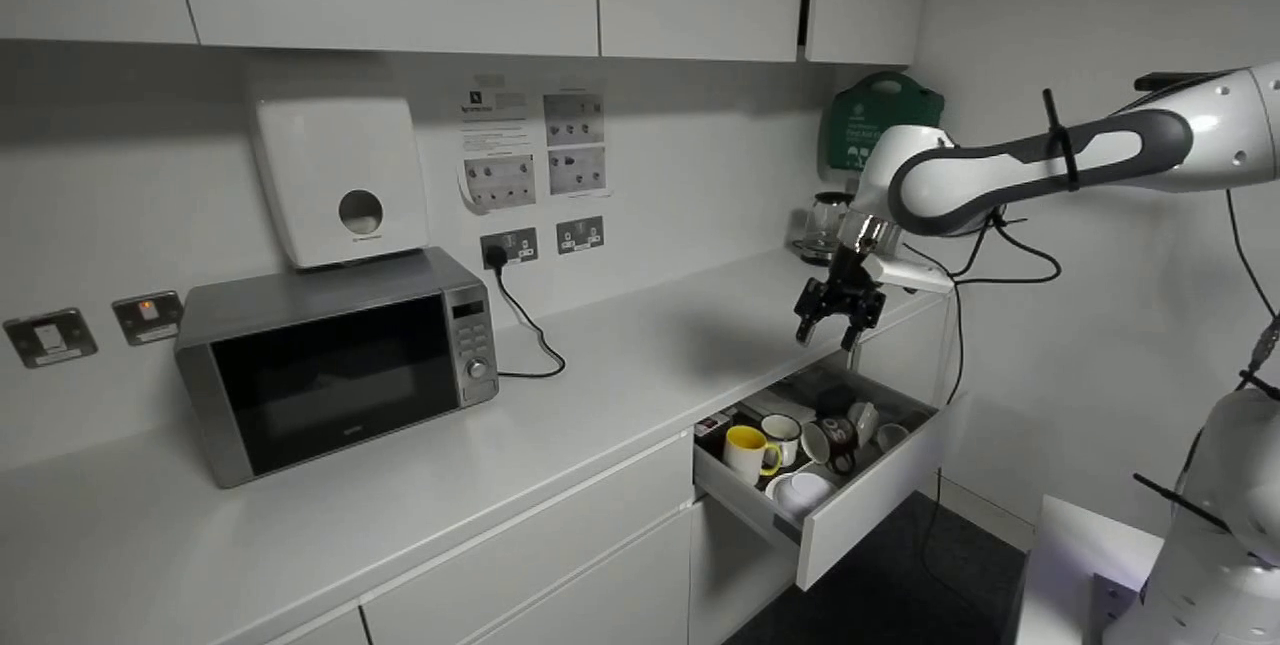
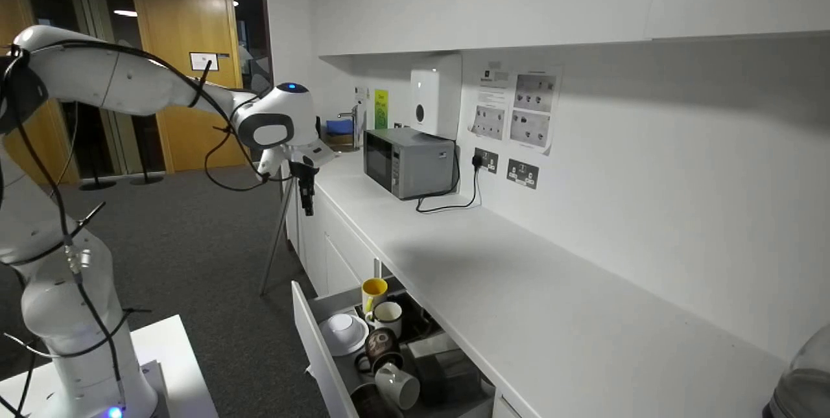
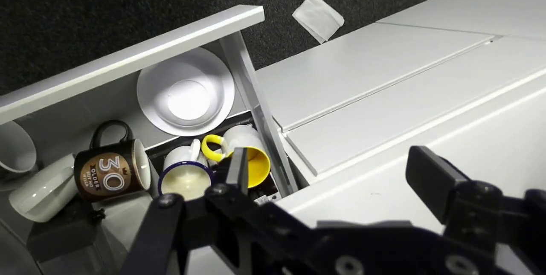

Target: Take four mugs out of the open drawer

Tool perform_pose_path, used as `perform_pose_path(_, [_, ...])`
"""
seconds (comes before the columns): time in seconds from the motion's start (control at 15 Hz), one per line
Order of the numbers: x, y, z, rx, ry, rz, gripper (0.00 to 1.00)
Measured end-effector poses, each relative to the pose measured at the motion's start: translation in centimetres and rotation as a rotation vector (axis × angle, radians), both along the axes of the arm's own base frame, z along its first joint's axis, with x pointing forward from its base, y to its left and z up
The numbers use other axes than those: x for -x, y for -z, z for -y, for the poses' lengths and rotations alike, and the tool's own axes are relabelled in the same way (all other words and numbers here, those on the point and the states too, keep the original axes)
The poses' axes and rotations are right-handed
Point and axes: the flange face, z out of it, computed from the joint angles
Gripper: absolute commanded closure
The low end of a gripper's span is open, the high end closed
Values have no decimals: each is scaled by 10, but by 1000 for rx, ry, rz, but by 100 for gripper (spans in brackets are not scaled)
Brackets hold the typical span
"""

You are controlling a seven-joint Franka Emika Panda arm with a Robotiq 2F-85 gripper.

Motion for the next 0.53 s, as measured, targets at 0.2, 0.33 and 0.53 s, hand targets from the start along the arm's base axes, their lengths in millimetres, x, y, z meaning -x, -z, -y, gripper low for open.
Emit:
perform_pose_path(0.2, [-13,19,-4,37,95,-15,0])
perform_pose_path(0.33, [-20,30,-5,65,176,-28,0])
perform_pose_path(0.53, [-27,45,-4,75,315,-67,0])
